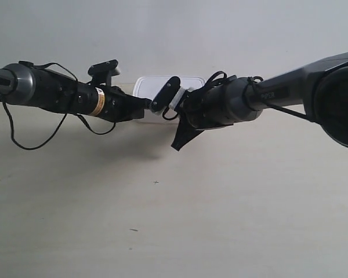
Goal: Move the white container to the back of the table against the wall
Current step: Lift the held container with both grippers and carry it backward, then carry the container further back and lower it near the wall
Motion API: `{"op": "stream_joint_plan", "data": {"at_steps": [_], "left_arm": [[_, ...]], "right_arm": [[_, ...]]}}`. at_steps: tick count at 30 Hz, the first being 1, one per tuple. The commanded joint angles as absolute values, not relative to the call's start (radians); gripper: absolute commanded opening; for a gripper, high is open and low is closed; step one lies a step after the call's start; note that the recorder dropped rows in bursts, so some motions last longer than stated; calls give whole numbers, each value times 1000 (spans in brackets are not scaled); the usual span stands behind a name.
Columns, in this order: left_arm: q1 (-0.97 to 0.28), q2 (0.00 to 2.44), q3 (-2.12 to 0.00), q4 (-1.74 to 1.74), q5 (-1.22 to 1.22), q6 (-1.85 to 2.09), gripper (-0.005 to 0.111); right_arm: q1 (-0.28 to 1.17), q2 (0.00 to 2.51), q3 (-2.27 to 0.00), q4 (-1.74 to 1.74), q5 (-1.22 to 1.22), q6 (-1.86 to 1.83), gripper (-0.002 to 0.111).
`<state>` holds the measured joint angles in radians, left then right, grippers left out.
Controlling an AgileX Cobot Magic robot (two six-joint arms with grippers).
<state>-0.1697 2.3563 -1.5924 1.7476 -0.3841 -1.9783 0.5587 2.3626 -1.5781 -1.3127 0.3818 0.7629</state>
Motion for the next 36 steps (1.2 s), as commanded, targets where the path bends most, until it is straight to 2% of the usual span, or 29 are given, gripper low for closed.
{"op": "stream_joint_plan", "data": {"at_steps": [1, 21, 36], "left_arm": [[-170, 2386, -1626, 1744, -402, -1969, 0], [-160, 2462, -1748, 1744, -425, -1940, 0], [-155, 2501, -1821, 1744, -459, -1939, 0]], "right_arm": [[553, 2394, -1614, -1309, 384, 763, 0], [544, 2479, -1753, -1341, 402, 743, 0], [530, 2479, -1753, -1389, 372, 731, 0]]}}
